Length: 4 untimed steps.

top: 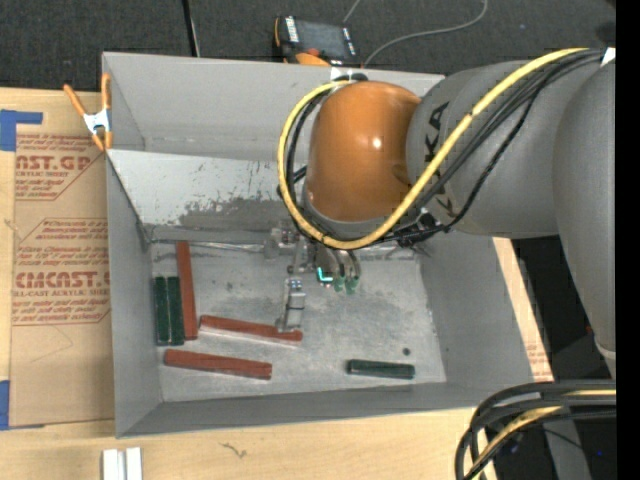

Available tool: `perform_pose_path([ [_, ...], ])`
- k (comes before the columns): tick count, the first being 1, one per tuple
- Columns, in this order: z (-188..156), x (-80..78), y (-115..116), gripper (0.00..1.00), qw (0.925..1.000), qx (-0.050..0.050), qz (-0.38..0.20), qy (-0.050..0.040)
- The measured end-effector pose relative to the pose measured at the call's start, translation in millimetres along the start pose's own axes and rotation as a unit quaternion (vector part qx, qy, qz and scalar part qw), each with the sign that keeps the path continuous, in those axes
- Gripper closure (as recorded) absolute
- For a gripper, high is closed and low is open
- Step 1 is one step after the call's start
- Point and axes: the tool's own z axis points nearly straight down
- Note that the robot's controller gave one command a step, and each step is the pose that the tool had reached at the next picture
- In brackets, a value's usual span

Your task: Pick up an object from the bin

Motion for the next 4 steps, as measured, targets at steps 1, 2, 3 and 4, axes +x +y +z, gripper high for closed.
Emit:
perform_pose_path([
  [1,117.2,37.4,2.5,0.00,0.9906,0.000,0.137,0.0006],
  [2,113.9,35.3,3.0,1.00,0.9906,-0.001,0.137,-0.0027],
  [3,1.7,29.5,12.0,1.00,0.9927,-0.002,0.121,-0.0069],
  [4,-97.6,38.6,-11.3,1.00,0.9922,-0.002,0.124,-0.0076],
])
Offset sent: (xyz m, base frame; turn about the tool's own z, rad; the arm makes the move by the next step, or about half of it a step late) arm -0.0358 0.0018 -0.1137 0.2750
